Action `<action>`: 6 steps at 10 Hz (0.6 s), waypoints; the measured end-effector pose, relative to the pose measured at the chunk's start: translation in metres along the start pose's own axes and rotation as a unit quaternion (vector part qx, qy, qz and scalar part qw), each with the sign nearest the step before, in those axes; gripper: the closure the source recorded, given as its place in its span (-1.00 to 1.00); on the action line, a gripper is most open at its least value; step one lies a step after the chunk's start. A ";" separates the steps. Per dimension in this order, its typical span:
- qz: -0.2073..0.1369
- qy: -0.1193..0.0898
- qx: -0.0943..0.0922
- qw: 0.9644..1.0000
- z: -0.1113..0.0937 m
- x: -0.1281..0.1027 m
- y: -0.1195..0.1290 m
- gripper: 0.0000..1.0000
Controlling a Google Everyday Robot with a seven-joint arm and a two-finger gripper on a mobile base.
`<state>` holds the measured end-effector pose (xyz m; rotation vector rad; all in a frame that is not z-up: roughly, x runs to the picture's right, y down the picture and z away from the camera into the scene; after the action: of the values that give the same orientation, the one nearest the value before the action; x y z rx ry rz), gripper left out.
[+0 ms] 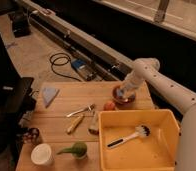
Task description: Wipe red bowl with sponge
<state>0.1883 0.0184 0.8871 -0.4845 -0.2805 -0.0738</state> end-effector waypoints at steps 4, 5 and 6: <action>-0.030 -0.009 0.002 1.000 0.009 -0.011 -0.033 1.00; -0.036 -0.013 0.001 0.999 0.013 -0.017 -0.036 1.00; -0.045 -0.017 -0.001 0.999 0.017 -0.024 -0.038 1.00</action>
<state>0.1553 -0.0072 0.9121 -0.4762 -0.3354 -0.1530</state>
